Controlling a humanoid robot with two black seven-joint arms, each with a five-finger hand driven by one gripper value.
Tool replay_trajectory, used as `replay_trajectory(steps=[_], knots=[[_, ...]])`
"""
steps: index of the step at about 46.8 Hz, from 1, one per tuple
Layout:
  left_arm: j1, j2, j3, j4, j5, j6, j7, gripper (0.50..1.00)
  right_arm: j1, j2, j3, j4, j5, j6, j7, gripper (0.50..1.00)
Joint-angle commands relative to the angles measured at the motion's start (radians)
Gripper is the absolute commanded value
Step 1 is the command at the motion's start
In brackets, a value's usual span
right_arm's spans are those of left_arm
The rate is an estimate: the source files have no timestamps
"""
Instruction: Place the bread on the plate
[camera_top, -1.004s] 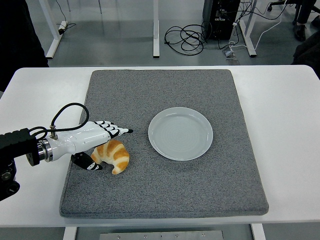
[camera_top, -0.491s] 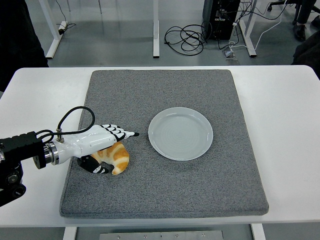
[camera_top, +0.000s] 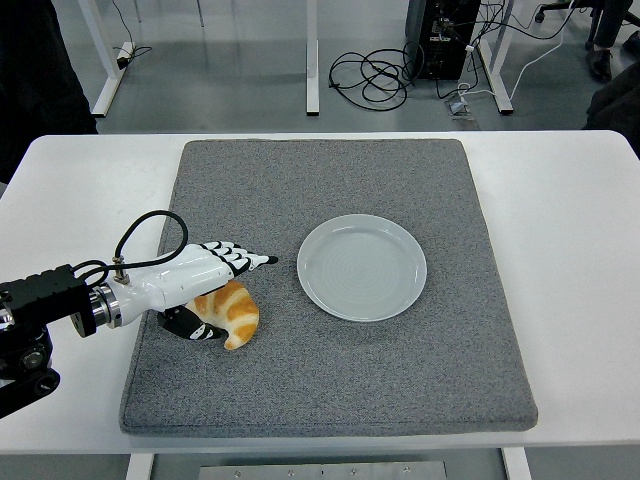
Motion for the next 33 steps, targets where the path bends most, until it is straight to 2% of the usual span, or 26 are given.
replay_trajectory(steps=[1,13,18,19,21,24,26,29,31,33], knots=[[0.006,-0.001,0.0,0.006,0.006,0.002,0.0,0.968,0.0,0.0,0.0,0.0,0.0,0.0,0.0,1.0],[0.013,-0.001,0.037,0.018,0.037,0.072,-0.003,0.942,0.0,0.0,-0.001,0.0,0.0,0.0,0.0,1.0],[0.013,-0.001,0.041,0.018,0.045,0.075,0.0,0.93,0.0,0.0,-0.001,0.0,0.0,0.0,0.0,1.0],[0.013,-0.001,0.041,0.018,0.046,0.075,0.0,0.915,0.0,0.0,0.0,0.0,0.0,0.0,-0.001,1.0],[0.011,-0.001,0.041,0.02,0.046,0.075,0.0,0.85,0.0,0.0,0.0,0.0,0.0,0.0,0.0,1.0],[0.011,-0.001,0.041,0.02,0.046,0.075,0.0,0.803,0.0,0.0,0.0,0.0,0.0,0.0,0.0,1.0],[0.011,-0.001,0.041,0.02,0.045,0.075,-0.002,0.694,0.0,0.0,0.0,0.0,0.0,0.0,0.0,1.0],[0.011,-0.001,0.041,0.021,0.043,0.075,-0.003,0.648,0.0,0.0,0.0,0.0,0.0,0.0,0.0,1.0],[0.013,-0.001,0.041,0.021,0.043,0.075,-0.005,0.56,0.0,0.0,-0.001,0.0,0.0,0.0,0.0,1.0],[0.013,0.0,0.041,0.021,0.042,0.075,-0.012,0.51,0.0,0.0,0.0,0.0,0.0,0.0,0.0,1.0]])
